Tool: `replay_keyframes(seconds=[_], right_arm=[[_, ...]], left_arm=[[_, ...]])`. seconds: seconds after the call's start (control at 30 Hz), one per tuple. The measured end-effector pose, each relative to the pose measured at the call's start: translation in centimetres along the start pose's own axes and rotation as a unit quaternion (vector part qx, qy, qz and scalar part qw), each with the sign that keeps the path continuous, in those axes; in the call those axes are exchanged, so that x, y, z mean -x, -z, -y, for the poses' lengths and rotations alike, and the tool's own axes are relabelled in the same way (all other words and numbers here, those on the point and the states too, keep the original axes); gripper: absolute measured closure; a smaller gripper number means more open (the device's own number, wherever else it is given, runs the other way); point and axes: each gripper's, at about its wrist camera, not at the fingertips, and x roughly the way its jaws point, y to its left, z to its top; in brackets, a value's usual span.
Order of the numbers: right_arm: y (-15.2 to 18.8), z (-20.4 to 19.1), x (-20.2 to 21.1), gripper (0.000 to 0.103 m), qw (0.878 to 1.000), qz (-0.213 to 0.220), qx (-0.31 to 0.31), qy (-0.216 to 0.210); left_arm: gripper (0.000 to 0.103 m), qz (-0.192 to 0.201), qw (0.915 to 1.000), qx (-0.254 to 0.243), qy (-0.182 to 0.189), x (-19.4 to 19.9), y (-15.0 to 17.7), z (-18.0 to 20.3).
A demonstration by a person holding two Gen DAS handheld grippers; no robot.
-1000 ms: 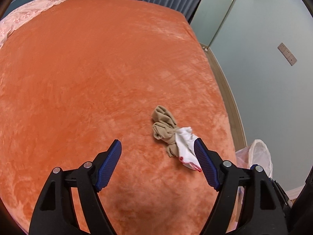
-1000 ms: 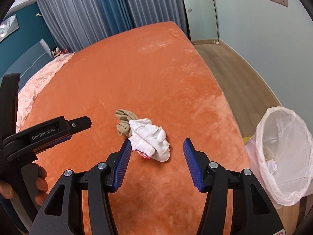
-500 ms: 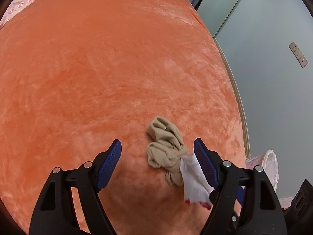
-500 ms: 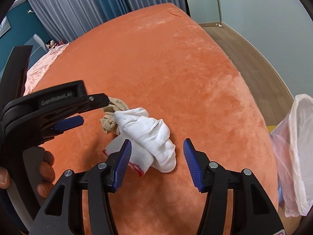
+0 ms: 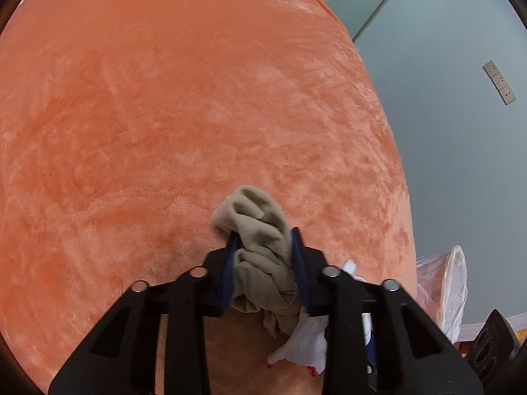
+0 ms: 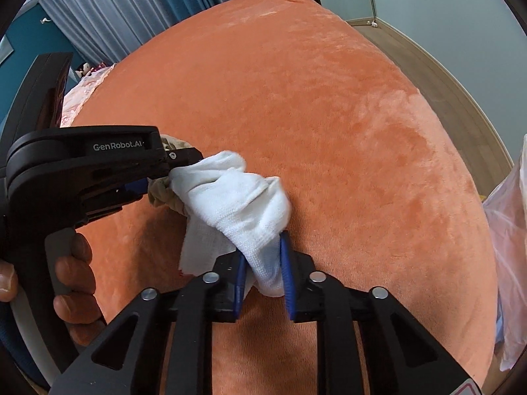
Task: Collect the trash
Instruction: 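Grasp the tan sock with the left tool while the right tool grasps the white sock, then carry the tan sock and white sock with both tools over the trash bin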
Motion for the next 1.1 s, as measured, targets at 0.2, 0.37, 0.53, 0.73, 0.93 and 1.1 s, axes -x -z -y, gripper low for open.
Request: replay_keyframes(seconds=[0.2,0.37,0.53,0.73,0.93,1.1], right_arm=[[-0.4,1.1,4.0,0.088,0.999,0.032,-0.022,-0.005],[-0.5,2.6,8.8,0.088,0.996,0.073,-0.043,0.006],[-0.2,4.4,14.0,0.088,0.991,0.119,-0.062,0.011],[1.0,6.9,19.4,0.088,0.984,0.160,-0.081,0.019],[2.2,10.2,24.1,0.088,0.975,0.196,-0.102,0.031],[2.9,13.3,27.2,0.088,0.967,0.220,-0.124,0.041]], left_arm=[[0.088,0.018,0.9998,-0.003,0.005,2.4,0.3,1.0],[0.088,0.041,0.9987,-0.026,0.013,5.8,1.0,3.2],[0.088,0.060,0.9961,-0.057,0.032,9.4,2.5,7.1],[0.088,0.077,0.9909,-0.097,0.052,12.2,4.5,12.9],[0.088,0.085,0.9848,-0.136,0.066,13.9,6.6,18.2],[0.088,0.089,0.9797,-0.163,0.075,14.9,8.3,21.8]])
